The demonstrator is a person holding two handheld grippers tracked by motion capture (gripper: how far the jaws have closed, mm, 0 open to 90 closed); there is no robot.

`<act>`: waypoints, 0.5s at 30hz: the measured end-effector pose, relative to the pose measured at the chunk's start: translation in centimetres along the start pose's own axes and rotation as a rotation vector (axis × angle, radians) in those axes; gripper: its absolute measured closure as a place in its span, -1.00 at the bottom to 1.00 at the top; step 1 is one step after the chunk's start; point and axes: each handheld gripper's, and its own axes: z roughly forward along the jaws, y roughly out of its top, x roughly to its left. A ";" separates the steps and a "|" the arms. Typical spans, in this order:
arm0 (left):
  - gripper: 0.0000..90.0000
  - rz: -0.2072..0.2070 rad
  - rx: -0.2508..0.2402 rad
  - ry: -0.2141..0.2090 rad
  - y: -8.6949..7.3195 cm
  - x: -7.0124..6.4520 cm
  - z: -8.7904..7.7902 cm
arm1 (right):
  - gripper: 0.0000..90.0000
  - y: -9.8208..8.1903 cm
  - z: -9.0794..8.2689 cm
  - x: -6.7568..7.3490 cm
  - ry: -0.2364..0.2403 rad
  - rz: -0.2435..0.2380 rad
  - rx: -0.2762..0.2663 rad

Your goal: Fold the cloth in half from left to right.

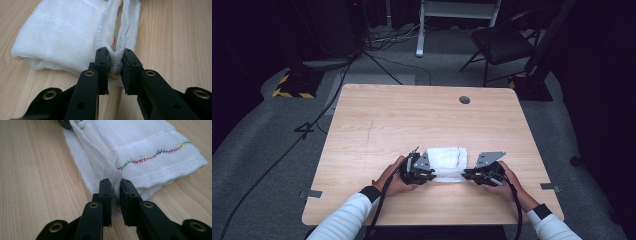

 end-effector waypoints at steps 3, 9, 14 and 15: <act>0.63 -0.019 -0.008 -0.005 -0.3 0.1 -0.4 | 0.74 0.0 0.0 0.1 -0.001 -0.005 -0.002; 0.58 -0.059 -0.018 0.012 -0.9 0.0 -1.4 | 0.62 0.0 -0.8 0.1 -0.010 0.008 -0.032; 0.45 -0.071 -0.040 0.039 -1.0 -0.2 -2.9 | 0.26 0.1 -2.1 -0.1 -0.052 0.023 -0.065; 0.45 -0.074 -0.050 0.046 -1.1 -0.2 -3.4 | 0.26 0.1 -2.1 -0.1 -0.052 0.023 -0.065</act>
